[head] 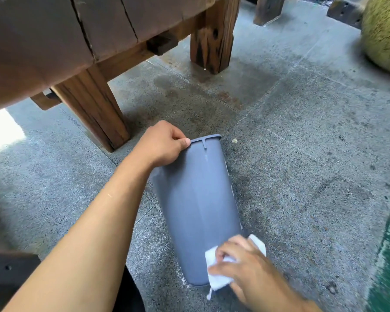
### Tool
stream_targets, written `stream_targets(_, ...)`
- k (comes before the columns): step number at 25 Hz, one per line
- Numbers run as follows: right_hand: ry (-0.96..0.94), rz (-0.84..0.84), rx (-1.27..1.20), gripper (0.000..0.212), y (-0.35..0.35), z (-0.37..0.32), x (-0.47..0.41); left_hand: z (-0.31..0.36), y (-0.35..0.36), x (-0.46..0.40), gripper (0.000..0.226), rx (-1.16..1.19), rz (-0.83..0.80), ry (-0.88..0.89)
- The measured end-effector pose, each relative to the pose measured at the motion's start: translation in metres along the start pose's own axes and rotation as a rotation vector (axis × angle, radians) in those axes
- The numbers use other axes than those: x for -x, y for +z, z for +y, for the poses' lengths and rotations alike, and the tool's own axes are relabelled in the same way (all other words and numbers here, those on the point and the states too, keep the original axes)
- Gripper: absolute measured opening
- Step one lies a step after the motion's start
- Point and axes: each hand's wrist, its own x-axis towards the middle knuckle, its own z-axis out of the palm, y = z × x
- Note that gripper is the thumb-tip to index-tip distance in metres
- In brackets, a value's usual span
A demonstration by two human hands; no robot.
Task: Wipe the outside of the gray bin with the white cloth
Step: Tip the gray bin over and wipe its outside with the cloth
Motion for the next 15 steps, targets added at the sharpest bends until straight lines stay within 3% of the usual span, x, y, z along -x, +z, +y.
stream_targets(1, 0.021, -0.075, 0.065, 0.018, 0.009, -0.003, 0.012, -0.002, -0.001, 0.0, 0.021, 0.018, -0.011, -0.002)
stream_targets(4, 0.073, -0.108, 0.285, 0.031, 0.012, -0.004, 0.031, 0.002, 0.002, 0.001, 0.02, -0.005, -0.049, 0.065)
stream_targets(7, 0.026, 0.182, 0.054, 0.023, -0.024, -0.009, 0.0, 0.006, 0.006, 0.0, 0.026, -0.021, -0.063, 0.105)
stream_targets(10, 0.094, 0.424, -0.071, 0.027, -0.057, -0.015, -0.058, 0.006, 0.003, 0.002, 0.027, -0.091, -0.006, 0.099)
stream_targets(13, 0.137, 0.449, -0.075, 0.033, -0.052, -0.02, -0.094, 0.012, 0.0, 0.004, 0.026, -0.123, 0.064, 0.054)
stream_targets(15, 0.172, 0.431, -0.084, 0.036, -0.036, -0.022, -0.09, 0.017, 0.001, 0.006, 0.045, -0.08, 0.061, 0.002)
